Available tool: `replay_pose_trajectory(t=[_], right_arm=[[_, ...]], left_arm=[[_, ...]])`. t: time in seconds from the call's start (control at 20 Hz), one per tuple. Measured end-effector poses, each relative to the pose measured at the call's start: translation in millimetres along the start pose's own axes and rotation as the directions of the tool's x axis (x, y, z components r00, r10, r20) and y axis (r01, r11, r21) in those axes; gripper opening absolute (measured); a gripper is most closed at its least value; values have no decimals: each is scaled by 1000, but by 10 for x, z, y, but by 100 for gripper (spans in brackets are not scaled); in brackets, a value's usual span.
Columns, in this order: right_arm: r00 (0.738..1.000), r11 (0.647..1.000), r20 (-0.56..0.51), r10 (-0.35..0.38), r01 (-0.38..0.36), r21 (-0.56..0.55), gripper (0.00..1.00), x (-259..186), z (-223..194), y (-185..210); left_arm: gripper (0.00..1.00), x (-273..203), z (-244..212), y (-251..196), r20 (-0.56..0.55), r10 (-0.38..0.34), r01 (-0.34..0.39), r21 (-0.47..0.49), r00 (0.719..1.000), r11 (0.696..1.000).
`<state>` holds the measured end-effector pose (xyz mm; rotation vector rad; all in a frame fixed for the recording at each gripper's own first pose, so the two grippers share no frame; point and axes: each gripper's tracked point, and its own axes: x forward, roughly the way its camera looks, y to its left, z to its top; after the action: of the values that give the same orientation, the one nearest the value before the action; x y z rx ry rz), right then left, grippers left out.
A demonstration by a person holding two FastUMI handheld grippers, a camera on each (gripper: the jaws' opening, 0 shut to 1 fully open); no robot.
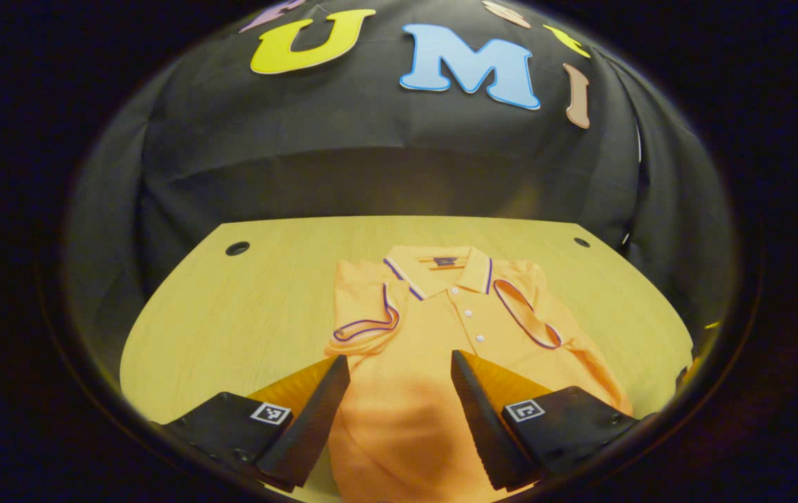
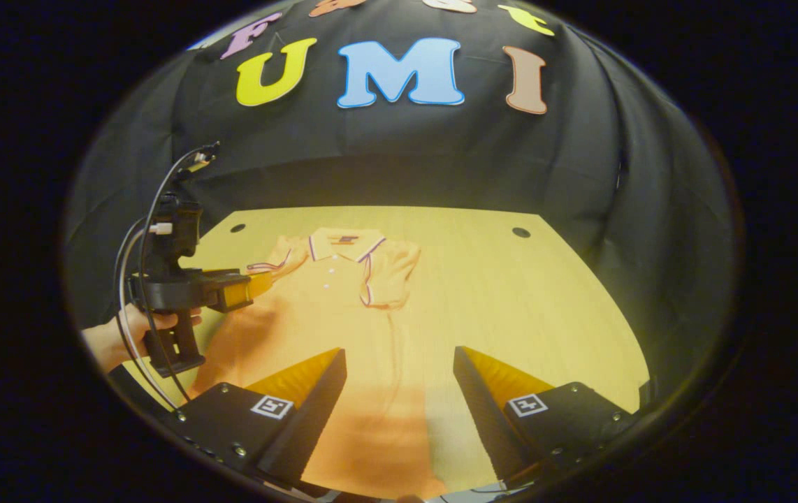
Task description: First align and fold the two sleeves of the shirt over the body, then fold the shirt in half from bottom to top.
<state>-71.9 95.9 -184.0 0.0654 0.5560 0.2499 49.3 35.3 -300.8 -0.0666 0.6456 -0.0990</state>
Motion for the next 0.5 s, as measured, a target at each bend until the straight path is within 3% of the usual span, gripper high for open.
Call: replay_pose_trajectory(t=[0.5], right_arm=[[997, 1000, -71, 20, -19, 9, 96, -123, -636, -100]], left_arm=[[94, -920, -638, -140, -59, -11, 7, -61, 998, 998]])
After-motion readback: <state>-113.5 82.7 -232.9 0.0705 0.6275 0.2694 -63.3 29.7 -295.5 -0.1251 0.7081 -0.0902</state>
